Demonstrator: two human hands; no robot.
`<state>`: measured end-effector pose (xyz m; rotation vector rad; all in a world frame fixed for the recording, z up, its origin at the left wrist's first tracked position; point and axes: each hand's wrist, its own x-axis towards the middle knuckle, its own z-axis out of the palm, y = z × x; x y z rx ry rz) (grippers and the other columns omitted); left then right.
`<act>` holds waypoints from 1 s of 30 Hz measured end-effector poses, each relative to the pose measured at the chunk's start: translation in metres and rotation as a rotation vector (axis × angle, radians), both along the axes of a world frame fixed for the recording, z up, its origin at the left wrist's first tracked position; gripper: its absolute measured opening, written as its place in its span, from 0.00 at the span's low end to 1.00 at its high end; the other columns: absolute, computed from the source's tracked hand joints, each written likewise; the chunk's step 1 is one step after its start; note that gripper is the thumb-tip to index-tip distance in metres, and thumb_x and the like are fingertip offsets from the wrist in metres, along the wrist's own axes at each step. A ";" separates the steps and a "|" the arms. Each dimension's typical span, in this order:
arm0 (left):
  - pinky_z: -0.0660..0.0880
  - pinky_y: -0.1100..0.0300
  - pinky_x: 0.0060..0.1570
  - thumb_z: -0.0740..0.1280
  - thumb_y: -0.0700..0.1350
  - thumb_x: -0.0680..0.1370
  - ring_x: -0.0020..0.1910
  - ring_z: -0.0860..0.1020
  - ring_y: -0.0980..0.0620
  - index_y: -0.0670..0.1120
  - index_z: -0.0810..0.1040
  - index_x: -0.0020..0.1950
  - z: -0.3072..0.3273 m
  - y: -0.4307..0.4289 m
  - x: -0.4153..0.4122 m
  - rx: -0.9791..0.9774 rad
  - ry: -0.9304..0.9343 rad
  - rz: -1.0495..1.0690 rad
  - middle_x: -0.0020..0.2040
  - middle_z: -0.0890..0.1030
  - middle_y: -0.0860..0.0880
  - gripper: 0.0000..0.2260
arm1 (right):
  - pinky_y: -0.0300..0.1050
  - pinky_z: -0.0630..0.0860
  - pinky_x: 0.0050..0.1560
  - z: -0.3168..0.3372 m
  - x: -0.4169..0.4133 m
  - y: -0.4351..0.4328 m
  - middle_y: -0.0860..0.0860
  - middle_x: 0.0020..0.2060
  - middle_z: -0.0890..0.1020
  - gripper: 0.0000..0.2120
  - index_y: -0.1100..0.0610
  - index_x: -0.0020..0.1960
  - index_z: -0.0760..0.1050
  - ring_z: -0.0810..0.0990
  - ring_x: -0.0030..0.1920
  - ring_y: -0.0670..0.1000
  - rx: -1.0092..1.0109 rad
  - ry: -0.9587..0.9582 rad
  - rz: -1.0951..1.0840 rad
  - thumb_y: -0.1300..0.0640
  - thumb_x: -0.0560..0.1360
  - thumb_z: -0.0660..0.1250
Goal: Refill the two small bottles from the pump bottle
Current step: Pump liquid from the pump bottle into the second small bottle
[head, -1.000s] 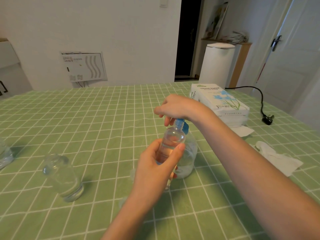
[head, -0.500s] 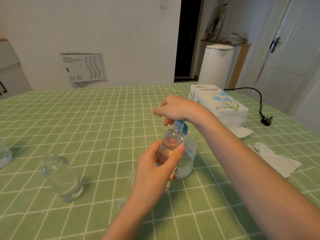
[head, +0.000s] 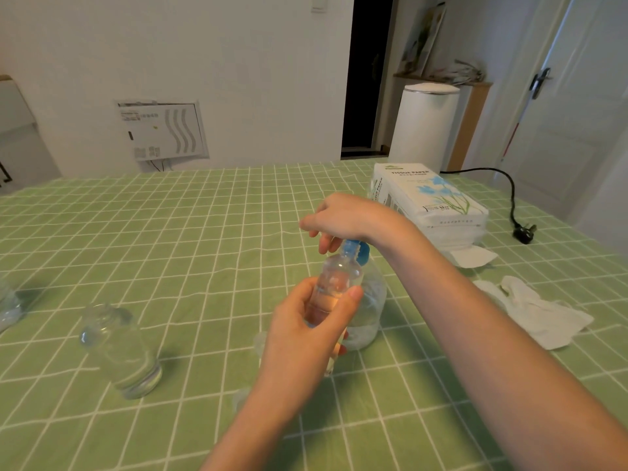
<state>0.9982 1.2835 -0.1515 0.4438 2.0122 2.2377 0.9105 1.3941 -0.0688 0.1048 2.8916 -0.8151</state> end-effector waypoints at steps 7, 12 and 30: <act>0.75 0.66 0.28 0.70 0.55 0.66 0.29 0.75 0.60 0.48 0.80 0.43 -0.001 -0.001 0.000 -0.013 0.003 0.002 0.32 0.80 0.53 0.13 | 0.47 0.76 0.51 -0.002 -0.001 0.000 0.57 0.48 0.84 0.18 0.62 0.56 0.76 0.82 0.51 0.56 -0.009 0.023 0.001 0.49 0.77 0.61; 0.76 0.65 0.29 0.69 0.57 0.63 0.30 0.75 0.60 0.49 0.81 0.43 0.002 -0.001 0.001 0.003 0.011 0.004 0.33 0.80 0.53 0.15 | 0.45 0.76 0.47 0.008 -0.003 0.001 0.56 0.47 0.84 0.17 0.63 0.55 0.77 0.82 0.51 0.56 0.036 0.054 0.018 0.50 0.77 0.61; 0.77 0.64 0.30 0.69 0.60 0.61 0.31 0.76 0.59 0.50 0.81 0.43 -0.002 -0.001 0.000 -0.024 0.003 0.007 0.34 0.81 0.52 0.18 | 0.45 0.75 0.46 -0.001 -0.003 0.001 0.57 0.49 0.84 0.17 0.63 0.57 0.76 0.82 0.52 0.57 0.014 0.015 0.022 0.50 0.77 0.62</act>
